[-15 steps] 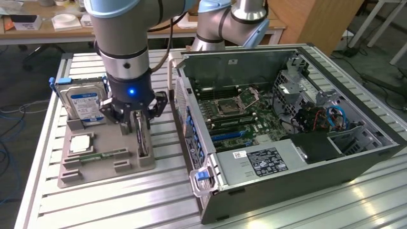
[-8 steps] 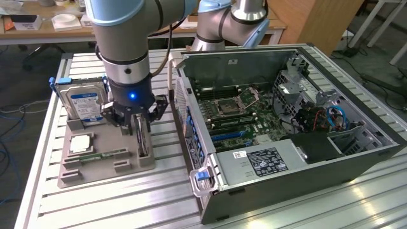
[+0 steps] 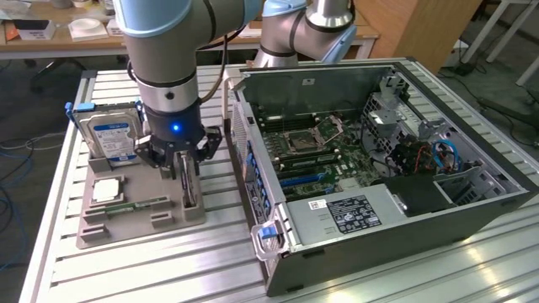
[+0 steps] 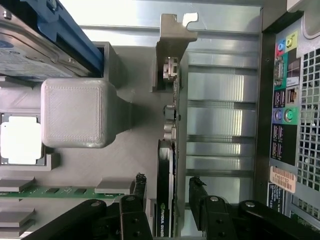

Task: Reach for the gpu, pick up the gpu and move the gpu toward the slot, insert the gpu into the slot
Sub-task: 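Pick up the gpu and move the gpu toward the slot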

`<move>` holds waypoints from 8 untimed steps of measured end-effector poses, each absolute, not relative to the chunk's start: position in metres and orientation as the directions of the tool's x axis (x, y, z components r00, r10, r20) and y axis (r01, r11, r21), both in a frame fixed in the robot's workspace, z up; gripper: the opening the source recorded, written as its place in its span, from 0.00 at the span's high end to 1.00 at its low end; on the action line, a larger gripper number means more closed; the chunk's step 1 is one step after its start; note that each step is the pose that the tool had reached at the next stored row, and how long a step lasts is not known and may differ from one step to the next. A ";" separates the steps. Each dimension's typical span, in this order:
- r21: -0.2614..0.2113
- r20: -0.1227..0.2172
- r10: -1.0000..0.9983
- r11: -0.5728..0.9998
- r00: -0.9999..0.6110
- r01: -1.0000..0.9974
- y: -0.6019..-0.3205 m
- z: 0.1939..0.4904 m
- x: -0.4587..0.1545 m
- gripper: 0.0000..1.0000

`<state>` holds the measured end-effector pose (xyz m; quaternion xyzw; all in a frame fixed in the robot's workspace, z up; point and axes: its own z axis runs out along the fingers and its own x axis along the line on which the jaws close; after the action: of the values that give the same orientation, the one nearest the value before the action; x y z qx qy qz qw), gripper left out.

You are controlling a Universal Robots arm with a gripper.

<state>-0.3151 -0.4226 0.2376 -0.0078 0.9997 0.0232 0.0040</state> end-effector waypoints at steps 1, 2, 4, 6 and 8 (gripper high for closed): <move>0.046 -0.008 -0.015 0.999 -1.000 -0.016 -0.422 0.237 -0.315 0.53; 0.046 -0.008 -0.015 0.999 -1.000 -0.016 -0.421 0.237 -0.315 0.53; 0.046 -0.008 -0.015 0.999 -1.000 -0.016 -0.419 0.236 -0.315 0.53; 0.046 -0.008 -0.015 0.999 -1.000 -0.016 -0.417 0.235 -0.316 0.53; 0.046 -0.008 -0.015 0.999 -1.000 -0.016 -0.416 0.234 -0.316 0.53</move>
<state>-0.3162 -0.4164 0.2343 -0.0078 0.9997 0.0232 0.0040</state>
